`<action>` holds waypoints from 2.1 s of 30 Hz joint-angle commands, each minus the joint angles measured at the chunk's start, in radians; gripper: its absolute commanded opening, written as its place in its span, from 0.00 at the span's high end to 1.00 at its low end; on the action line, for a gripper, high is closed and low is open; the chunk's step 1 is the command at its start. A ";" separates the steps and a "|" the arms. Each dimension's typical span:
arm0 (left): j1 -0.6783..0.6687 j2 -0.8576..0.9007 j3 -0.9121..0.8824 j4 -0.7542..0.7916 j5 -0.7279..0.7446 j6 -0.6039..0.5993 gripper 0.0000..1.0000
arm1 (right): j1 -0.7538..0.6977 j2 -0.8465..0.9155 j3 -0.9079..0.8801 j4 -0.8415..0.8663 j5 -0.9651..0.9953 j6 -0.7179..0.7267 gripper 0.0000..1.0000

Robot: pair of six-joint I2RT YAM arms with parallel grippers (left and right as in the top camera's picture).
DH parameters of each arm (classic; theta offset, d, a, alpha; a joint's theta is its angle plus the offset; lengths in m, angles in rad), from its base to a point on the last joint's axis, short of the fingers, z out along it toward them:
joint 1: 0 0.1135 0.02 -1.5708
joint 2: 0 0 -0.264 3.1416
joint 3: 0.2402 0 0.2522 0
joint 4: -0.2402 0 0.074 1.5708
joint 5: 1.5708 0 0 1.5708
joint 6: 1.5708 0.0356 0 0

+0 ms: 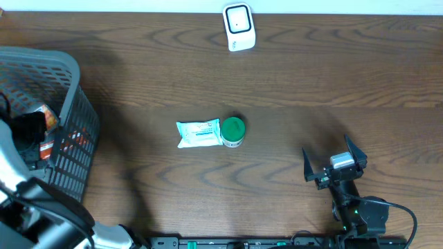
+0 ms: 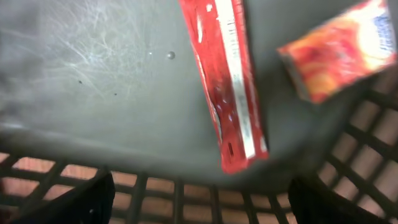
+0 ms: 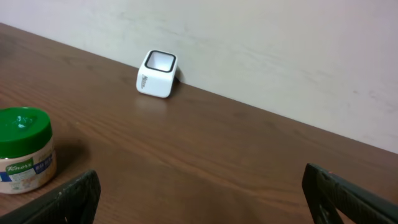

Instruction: Scan the item barcode

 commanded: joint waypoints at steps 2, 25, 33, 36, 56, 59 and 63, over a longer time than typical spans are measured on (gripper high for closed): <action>-0.019 0.106 -0.015 0.027 -0.042 -0.080 0.09 | -0.006 0.002 -0.001 -0.004 0.001 0.013 0.01; -0.031 0.403 -0.015 0.121 -0.041 -0.065 0.57 | -0.006 0.002 -0.001 -0.004 0.000 0.013 0.01; -0.014 0.367 0.137 -0.065 -0.042 0.025 0.93 | -0.006 0.002 -0.001 -0.004 0.000 0.013 0.01; 0.002 0.330 0.259 -0.179 -0.042 0.056 0.92 | -0.006 0.002 -0.001 -0.004 0.001 0.013 0.01; -0.193 -0.261 0.648 -0.373 0.179 0.125 0.92 | -0.006 0.002 -0.001 -0.004 0.000 0.013 0.01; -0.391 -0.284 0.648 -0.364 0.178 0.124 0.93 | -0.006 0.002 -0.001 -0.004 0.000 0.013 0.01; -0.714 -0.241 0.638 -0.326 0.137 0.124 0.93 | -0.006 0.002 -0.001 -0.004 0.000 0.013 0.01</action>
